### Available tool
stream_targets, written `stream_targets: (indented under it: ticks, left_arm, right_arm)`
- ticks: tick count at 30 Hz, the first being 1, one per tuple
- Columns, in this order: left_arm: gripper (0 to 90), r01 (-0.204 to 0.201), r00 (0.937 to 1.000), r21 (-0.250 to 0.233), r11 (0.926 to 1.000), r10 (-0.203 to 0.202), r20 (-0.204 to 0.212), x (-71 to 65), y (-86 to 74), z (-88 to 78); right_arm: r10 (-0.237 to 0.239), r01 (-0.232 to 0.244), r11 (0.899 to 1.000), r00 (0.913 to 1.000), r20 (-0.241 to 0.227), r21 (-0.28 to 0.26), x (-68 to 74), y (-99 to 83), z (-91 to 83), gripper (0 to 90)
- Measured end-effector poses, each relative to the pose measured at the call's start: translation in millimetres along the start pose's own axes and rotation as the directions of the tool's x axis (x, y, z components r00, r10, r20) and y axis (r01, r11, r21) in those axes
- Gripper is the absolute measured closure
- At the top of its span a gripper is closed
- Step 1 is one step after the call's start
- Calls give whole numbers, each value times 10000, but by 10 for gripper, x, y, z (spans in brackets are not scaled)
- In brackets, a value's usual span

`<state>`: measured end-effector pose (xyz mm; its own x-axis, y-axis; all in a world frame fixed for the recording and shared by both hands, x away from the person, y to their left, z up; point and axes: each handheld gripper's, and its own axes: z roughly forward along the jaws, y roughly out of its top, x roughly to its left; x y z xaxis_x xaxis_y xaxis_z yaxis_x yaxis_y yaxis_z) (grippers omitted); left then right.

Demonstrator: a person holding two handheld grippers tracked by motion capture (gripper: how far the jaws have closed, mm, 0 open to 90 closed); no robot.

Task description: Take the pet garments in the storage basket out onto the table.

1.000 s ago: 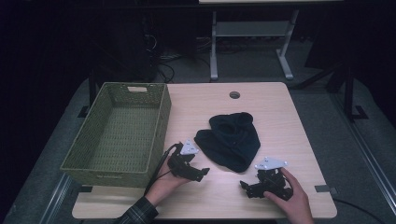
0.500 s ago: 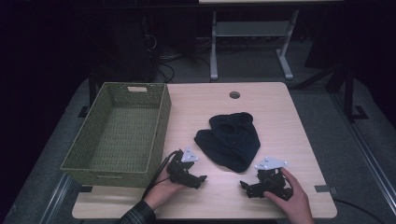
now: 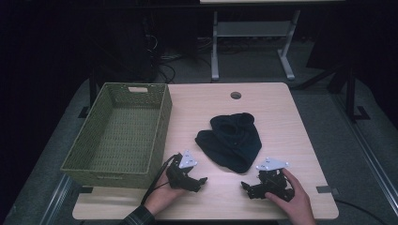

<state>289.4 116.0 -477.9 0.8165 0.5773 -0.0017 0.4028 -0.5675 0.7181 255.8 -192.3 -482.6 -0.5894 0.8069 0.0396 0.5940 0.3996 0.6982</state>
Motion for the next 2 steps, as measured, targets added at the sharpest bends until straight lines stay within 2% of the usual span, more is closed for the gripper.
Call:
stream_targets:
  ticks: [2]
  left_arm:
    - [128,34,10000,9,10000,-34,-34,-4,0,0]
  right_arm:
    - [20,-20,10000,10000,25,5,2,-2,-2,0]
